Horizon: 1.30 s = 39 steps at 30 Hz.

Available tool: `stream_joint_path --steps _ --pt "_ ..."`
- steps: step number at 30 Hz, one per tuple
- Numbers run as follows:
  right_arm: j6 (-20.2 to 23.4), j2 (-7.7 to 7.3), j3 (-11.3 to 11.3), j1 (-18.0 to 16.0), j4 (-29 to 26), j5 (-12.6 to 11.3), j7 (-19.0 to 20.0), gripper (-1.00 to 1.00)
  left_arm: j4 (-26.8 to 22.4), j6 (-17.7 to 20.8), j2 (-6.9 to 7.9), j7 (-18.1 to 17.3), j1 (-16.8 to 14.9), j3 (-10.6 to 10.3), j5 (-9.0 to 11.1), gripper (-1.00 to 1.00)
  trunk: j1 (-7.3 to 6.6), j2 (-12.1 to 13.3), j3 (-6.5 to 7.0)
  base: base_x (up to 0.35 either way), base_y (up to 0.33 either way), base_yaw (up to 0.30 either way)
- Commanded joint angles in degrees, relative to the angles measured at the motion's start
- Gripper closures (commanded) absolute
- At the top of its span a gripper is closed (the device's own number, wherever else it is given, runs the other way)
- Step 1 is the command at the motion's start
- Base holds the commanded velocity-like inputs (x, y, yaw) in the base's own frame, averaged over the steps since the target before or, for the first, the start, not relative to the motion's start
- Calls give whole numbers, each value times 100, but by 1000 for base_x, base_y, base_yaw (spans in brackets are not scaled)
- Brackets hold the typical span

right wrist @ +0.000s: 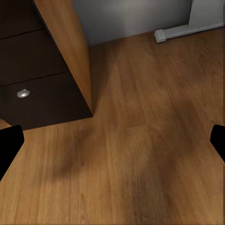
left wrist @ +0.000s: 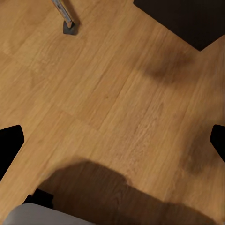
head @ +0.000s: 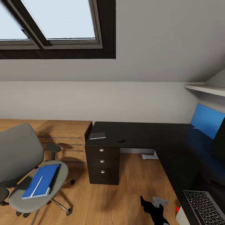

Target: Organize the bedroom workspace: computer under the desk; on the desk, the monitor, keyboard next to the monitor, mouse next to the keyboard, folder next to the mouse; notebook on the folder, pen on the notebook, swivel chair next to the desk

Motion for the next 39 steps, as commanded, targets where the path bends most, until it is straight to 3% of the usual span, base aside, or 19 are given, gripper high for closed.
stream_joint_path --steps 1,25,31,35,39 --pt "-22 0 11 -5 13 -63 54 -100 -1 -18 5 -11 -1 -39 62 -100 -22 37 12 1 -1 -4" --pt "-7 41 -27 -4 -13 -103 -12 -100 4 -4 8 0 -1 -36 80 -100 -549 999 443 0 0 0" --pt "333 179 -30 -16 -443 -74 -813 -100 4 -5 4 1 -1 -37 74 -100 -681 1240 551 0 0 0" --pt "1220 206 -24 -24 -1327 -41 -1579 -100 4 -5 8 6 -1 -37 72 -100 -769 1400 622 0 0 0" --pt "2056 123 -24 -55 -2003 60 -2222 -100 4 -6 7 8 -1 -37 67 -100 -856 1561 694 0 0 0"
